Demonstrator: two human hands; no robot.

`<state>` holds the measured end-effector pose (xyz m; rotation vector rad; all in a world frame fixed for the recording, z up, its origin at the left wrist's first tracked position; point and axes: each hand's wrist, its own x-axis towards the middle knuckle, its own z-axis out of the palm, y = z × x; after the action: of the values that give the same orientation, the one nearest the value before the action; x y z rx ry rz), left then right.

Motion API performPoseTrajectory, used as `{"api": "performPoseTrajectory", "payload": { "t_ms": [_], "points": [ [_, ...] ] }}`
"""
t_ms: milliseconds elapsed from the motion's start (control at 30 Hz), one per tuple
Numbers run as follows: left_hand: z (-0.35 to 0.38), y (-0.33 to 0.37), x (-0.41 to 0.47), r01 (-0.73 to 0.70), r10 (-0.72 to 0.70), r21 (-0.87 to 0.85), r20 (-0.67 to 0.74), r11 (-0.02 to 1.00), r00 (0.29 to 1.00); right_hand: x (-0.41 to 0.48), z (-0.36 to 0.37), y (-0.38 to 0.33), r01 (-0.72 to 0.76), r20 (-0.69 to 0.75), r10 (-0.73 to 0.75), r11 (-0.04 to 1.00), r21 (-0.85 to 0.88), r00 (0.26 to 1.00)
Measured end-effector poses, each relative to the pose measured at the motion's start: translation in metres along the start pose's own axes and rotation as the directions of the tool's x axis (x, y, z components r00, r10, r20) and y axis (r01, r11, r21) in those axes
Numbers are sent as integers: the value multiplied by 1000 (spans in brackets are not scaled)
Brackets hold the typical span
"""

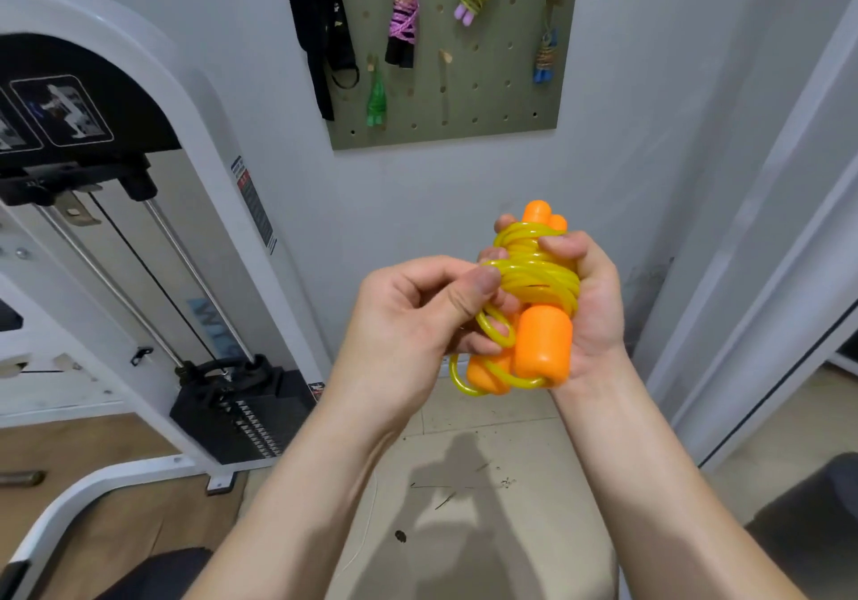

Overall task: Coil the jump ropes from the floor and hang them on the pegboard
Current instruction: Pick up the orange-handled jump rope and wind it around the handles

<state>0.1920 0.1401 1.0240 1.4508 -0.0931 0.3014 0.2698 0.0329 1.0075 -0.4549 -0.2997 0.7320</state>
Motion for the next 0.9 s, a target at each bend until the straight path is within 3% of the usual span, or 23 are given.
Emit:
{"api": "performPoseTrajectory", "payload": {
  "t_ms": [167,333,467,567,700,800,900],
  "points": [
    [-1,-15,-7,-177,194,180,-83,968,977,1,-5,4,91,-78,-89,996,19,993],
    [6,-18,-14,-175,200,179,-133,968,971,3,-3,11,95,-179,-96,995,-12,979],
    [9,-17,-11,-168,183,83,-216,982,959,4,-5,14,70,-275,-61,997,20,960],
    [4,-19,-10,-247,277,160,-203,956,939,2,-6,15,8,-321,9,999,51,947],
    [-10,-20,-17,-314,376,404,-82,859,923,4,-8,14,-30,-393,46,998,48,918],
    [-21,-20,-27,-390,428,592,83,705,900,5,-5,10,-27,-435,39,999,33,899],
    [-23,-21,-32,-423,459,699,151,576,875,8,-2,9,-19,-461,16,1000,-3,887]
  ]
}}
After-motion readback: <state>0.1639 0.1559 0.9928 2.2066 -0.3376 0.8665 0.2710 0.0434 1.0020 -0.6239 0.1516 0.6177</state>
